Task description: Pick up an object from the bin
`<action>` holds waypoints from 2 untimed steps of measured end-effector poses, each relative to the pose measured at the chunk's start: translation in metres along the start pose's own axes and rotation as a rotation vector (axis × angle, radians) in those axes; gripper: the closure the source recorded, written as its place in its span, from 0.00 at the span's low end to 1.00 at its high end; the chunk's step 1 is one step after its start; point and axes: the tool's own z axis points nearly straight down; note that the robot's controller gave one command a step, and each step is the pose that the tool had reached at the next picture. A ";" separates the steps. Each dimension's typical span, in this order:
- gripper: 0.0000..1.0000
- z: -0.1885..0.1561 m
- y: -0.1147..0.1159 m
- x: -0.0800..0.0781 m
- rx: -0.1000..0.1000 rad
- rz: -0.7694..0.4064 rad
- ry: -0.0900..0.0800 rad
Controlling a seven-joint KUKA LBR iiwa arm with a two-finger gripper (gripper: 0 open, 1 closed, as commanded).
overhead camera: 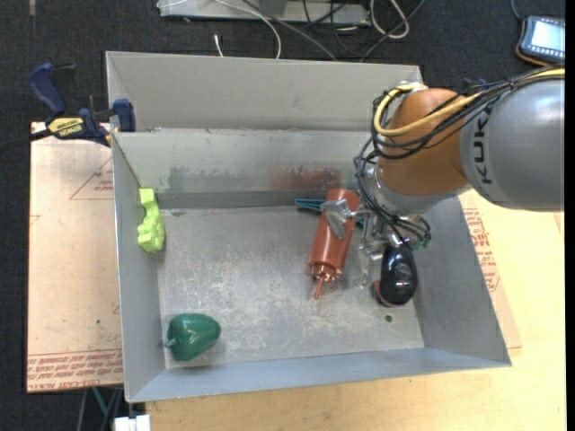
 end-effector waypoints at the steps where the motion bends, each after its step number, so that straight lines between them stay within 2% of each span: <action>1: 0.00 0.005 0.028 -0.038 -0.004 -0.220 -0.019; 2: 0.00 0.035 0.018 -0.032 -0.001 -0.306 -0.002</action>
Offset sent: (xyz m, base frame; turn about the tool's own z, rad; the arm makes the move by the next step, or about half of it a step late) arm 0.0240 0.0273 -0.0343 -0.3095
